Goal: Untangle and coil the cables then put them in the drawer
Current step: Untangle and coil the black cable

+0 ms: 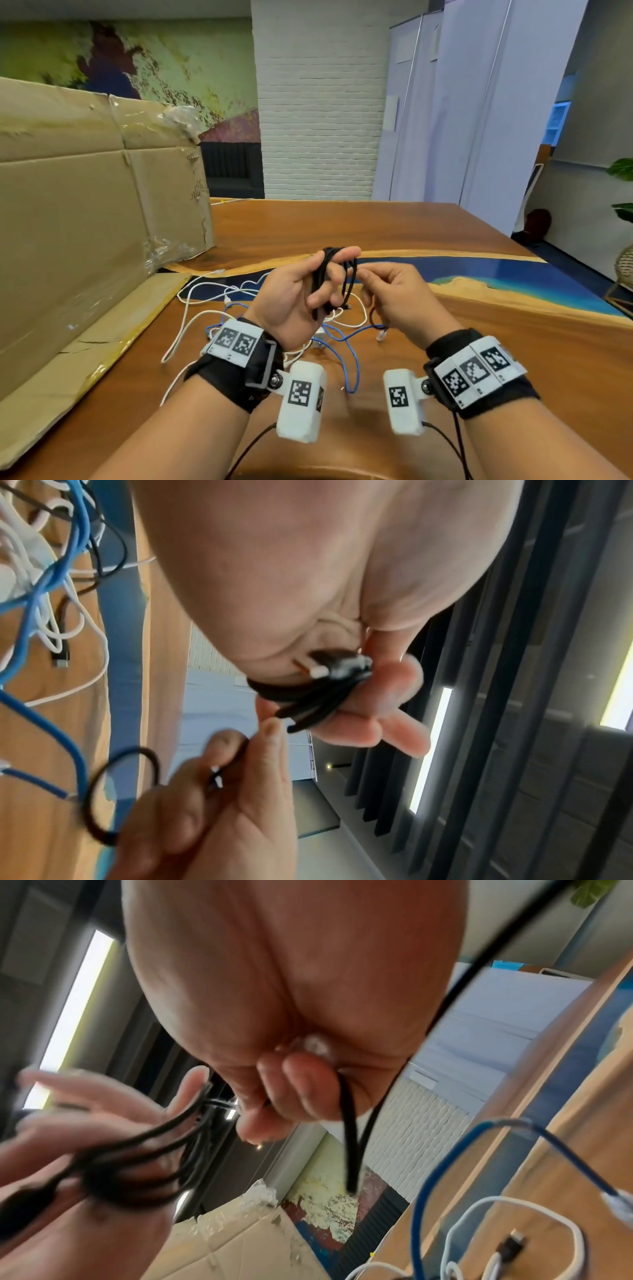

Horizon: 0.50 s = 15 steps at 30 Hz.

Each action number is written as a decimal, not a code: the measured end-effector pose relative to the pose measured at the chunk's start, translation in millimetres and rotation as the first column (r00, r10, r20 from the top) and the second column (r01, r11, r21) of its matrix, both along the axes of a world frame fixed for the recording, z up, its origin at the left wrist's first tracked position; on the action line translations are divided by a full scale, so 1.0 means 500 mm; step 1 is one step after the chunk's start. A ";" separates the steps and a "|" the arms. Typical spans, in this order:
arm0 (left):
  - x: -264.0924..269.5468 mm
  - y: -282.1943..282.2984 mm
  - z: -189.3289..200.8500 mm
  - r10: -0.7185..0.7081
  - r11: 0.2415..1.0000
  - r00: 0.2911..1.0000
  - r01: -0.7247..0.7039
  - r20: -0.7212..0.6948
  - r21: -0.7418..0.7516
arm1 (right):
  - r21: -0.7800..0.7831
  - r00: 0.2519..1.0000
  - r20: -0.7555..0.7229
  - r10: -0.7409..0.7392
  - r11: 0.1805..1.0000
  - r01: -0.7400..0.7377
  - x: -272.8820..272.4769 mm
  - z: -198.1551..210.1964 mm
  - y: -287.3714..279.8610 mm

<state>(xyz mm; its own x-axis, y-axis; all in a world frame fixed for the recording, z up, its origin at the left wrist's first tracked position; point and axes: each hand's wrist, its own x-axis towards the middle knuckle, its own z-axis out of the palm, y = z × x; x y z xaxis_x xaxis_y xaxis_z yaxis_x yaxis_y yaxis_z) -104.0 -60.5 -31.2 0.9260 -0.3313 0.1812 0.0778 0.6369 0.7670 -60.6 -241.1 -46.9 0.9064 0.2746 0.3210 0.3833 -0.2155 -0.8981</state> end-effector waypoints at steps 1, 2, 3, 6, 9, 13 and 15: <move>-0.002 -0.005 0.002 0.019 0.999 1.000 -0.018 0.007 -0.034 | -0.024 0.998 -0.040 0.042 0.999 -0.043 -0.008 -0.007 0.010; -0.002 -0.009 0.003 0.042 0.998 0.999 -0.041 0.010 -0.053 | -0.053 0.994 -0.069 0.082 0.995 -0.085 -0.019 -0.010 0.019; -0.002 -0.012 0.003 0.067 0.996 0.998 -0.067 0.007 -0.063 | -0.083 0.990 -0.090 0.109 0.990 -0.117 -0.030 -0.012 0.027; 0.000 -0.014 0.003 0.155 0.984 0.988 -0.156 -0.015 -0.082 | -0.137 0.977 -0.144 0.155 0.975 -0.175 -0.049 -0.017 0.039; 0.012 -0.009 -0.001 0.277 0.959 0.961 -0.277 -0.002 -0.068 | -0.025 0.921 -0.279 0.273 0.956 -0.292 -0.062 -0.031 0.043; 0.032 0.002 0.007 0.452 0.738 0.854 -0.520 0.257 0.430 | 0.150 0.860 -0.397 0.321 0.947 -0.284 -0.076 -0.040 0.036; 0.030 -0.003 0.008 0.381 0.485 0.824 -0.565 0.419 0.668 | 0.177 0.882 -0.384 0.274 0.959 -0.221 -0.075 -0.031 0.027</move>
